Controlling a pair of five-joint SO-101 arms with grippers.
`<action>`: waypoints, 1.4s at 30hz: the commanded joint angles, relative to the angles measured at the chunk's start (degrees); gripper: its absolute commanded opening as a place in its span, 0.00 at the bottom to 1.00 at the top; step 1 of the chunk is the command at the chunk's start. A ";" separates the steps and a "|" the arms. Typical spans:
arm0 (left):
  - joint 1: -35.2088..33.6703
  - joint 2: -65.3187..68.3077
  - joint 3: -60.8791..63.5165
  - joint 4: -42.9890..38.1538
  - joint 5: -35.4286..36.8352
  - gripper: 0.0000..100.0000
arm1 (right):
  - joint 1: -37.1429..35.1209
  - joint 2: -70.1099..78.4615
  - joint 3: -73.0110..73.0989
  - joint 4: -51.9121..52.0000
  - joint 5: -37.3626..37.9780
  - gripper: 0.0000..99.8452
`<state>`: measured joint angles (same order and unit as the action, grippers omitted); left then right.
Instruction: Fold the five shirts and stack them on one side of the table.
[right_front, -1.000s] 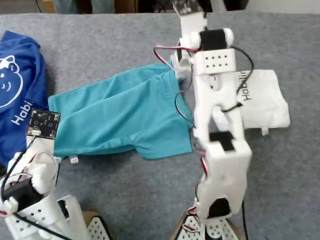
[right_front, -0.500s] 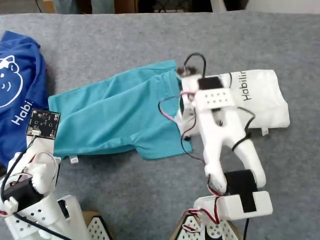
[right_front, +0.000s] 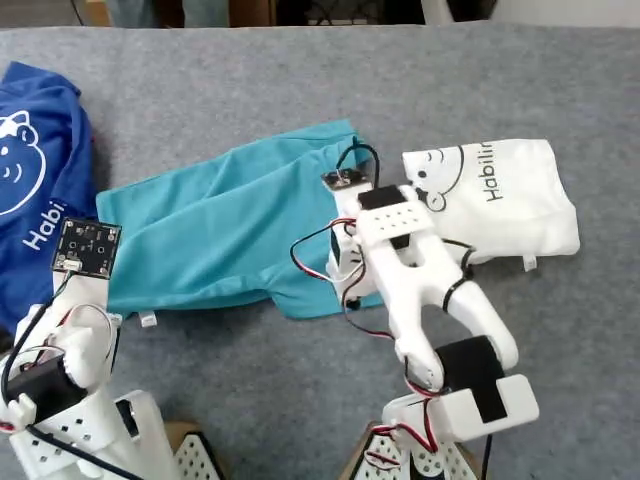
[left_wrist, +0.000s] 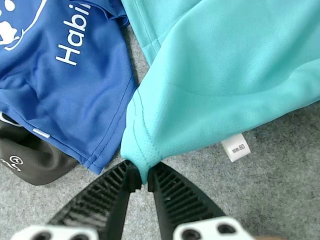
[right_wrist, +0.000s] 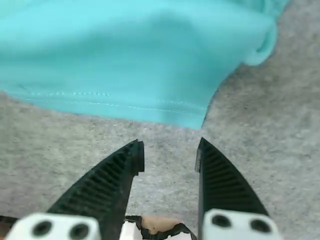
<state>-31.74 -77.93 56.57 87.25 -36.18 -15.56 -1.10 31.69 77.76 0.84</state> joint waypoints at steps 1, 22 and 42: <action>0.04 -0.26 -0.75 -0.35 -0.35 0.03 | 2.73 0.13 -0.40 -0.44 -0.09 0.18; 0.04 -0.26 -0.75 -0.35 -0.26 0.03 | 3.08 0.84 3.47 -9.58 -0.18 0.18; -0.31 -0.26 -0.75 -0.18 -0.26 0.03 | 3.25 7.52 6.81 -17.67 -0.09 0.18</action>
<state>-31.74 -77.93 56.57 87.25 -36.18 -13.36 2.86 38.29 60.70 0.75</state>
